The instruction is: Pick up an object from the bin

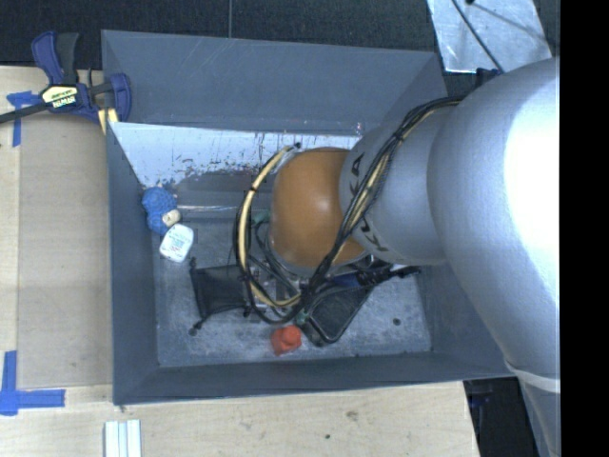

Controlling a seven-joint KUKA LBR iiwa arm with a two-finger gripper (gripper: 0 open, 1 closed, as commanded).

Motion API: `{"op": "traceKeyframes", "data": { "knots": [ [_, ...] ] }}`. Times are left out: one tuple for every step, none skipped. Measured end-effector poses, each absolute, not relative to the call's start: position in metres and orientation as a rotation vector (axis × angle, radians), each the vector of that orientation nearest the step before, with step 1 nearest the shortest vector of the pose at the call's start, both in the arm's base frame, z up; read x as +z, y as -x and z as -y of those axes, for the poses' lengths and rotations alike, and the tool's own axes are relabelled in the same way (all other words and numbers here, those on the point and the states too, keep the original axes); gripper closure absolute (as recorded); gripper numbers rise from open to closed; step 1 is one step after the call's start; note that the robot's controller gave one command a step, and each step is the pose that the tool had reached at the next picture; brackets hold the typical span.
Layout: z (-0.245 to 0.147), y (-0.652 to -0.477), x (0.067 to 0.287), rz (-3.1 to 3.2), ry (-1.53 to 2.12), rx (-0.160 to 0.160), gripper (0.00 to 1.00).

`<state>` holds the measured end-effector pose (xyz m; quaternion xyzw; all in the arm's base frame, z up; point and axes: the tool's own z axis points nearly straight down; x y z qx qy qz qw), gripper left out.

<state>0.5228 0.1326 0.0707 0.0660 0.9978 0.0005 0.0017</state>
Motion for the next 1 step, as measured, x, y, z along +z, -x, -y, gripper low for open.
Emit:
{"op": "traceKeyframes", "data": {
  "knots": [
    [-0.1412, -0.5307, 0.2093, -3.126, -0.181, 0.005, 1.00]
  ]
}}
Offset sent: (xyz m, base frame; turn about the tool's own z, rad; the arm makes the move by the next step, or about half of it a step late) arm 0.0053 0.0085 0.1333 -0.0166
